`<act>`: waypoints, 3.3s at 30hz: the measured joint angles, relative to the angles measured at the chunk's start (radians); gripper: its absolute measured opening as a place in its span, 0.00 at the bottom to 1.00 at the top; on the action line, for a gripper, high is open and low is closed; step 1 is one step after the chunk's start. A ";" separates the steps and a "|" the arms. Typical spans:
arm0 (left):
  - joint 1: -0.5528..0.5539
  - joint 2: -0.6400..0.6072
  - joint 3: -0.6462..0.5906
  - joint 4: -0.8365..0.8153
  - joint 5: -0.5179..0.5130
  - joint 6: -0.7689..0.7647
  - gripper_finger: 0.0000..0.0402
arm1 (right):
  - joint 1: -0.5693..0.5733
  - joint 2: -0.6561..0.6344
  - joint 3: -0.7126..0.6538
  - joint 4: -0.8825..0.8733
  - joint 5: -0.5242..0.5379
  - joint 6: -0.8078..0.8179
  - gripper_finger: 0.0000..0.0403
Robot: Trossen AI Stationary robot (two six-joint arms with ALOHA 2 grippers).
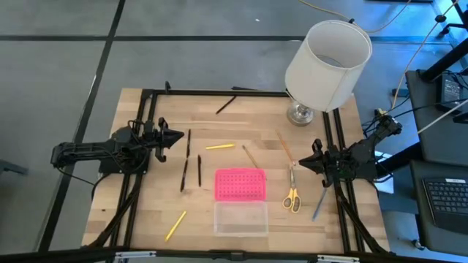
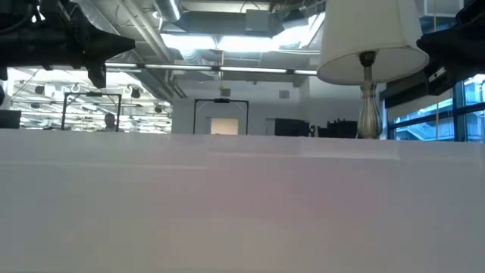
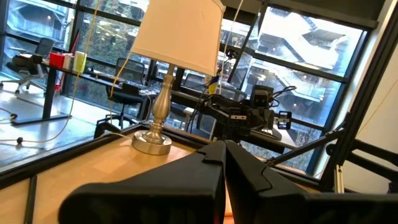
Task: Pick & place school supplies into a supply box
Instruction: Put the yellow pen into the pink supply box
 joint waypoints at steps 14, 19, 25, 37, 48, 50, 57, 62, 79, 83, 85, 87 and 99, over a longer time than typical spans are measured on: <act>0.000 0.000 0.000 0.008 -0.039 -0.080 0.06 | 0.000 0.000 0.000 0.006 0.021 0.000 0.08; 0.000 0.000 0.000 0.008 -0.093 -0.135 0.22 | 0.000 0.000 0.000 0.006 0.091 -0.001 0.08; 0.000 0.000 0.000 0.008 -0.150 -0.219 0.36 | 0.000 0.000 0.000 0.006 0.209 -0.002 0.08; 0.017 0.156 0.136 0.060 -0.111 -0.291 0.36 | 0.000 0.000 0.000 0.006 0.334 -0.004 0.08; 0.108 0.825 0.645 -0.323 0.158 -0.128 0.35 | 0.000 0.000 0.000 0.007 0.469 0.014 0.08; 0.129 0.941 0.731 -0.379 0.205 -0.081 0.35 | 0.000 0.000 0.000 0.007 0.470 0.031 0.08; 0.142 1.289 0.935 -0.435 0.288 0.271 0.35 | 0.000 0.000 0.000 0.006 0.470 0.029 0.08; 0.151 1.459 1.039 -0.506 0.323 0.316 0.35 | 0.000 0.000 0.000 0.001 0.467 0.029 0.08; 0.151 1.752 1.092 -0.589 0.191 0.384 0.35 | 0.000 0.000 0.000 -0.022 0.462 0.024 0.08; 0.151 1.774 1.092 -0.612 0.193 0.385 0.35 | 0.000 0.000 0.000 -0.046 0.463 0.025 0.08; 0.151 1.775 1.092 -0.615 0.193 0.385 0.35 | 0.000 0.000 0.000 -0.046 0.463 0.026 0.08; 0.151 1.775 1.092 -0.612 0.193 0.385 0.35 | 0.000 0.000 0.000 -0.046 0.463 0.024 0.08; 0.144 1.775 1.092 -0.623 0.237 0.377 0.35 | 0.000 0.000 0.000 -0.045 0.463 0.021 0.08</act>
